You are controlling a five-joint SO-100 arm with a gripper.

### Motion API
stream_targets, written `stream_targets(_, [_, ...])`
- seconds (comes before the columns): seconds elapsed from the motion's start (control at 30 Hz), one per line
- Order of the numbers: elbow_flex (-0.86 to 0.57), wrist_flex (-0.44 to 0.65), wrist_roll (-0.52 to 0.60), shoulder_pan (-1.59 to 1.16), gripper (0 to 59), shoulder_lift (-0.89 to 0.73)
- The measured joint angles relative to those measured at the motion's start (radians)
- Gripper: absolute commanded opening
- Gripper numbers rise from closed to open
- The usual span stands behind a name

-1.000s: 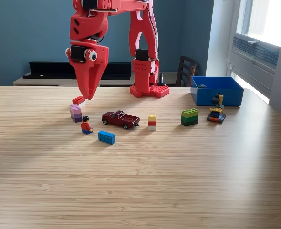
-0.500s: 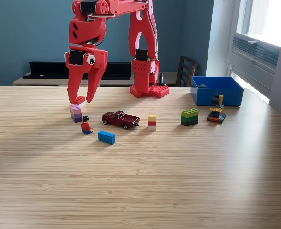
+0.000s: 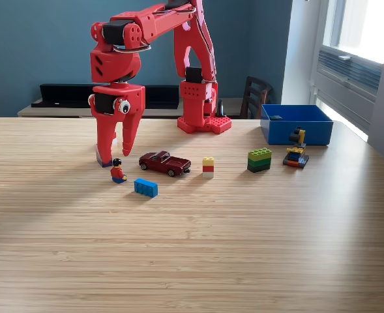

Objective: Grasp a lego block and put it in the bin.

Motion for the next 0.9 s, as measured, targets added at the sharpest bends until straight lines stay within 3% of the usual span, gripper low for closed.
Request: stream_targets(0.9, [-0.040, 0.002, 0.000, 0.000, 16.8, -0.023])
